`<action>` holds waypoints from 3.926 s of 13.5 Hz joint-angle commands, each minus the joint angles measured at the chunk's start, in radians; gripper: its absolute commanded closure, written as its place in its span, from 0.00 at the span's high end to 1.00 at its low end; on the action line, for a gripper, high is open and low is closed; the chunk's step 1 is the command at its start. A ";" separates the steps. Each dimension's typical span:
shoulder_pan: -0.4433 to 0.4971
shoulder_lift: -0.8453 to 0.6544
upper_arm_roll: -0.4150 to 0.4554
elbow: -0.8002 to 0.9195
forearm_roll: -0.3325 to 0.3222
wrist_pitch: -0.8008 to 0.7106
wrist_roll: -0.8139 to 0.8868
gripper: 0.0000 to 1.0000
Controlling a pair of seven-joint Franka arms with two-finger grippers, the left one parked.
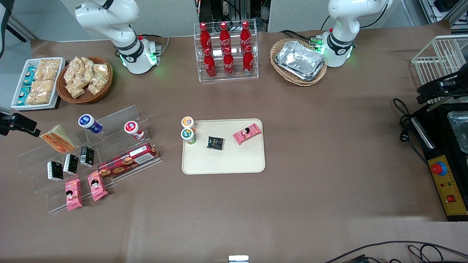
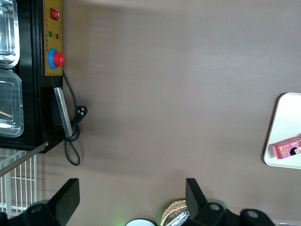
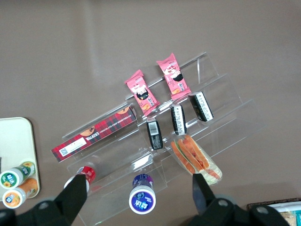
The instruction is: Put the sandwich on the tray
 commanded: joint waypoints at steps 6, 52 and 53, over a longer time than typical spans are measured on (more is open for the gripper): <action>0.008 0.006 -0.003 -0.002 -0.025 -0.018 0.033 1.00; -0.128 -0.097 -0.087 -0.680 -0.019 0.601 -0.770 0.00; -0.135 -0.107 -0.092 -0.658 -0.019 0.582 -0.774 0.00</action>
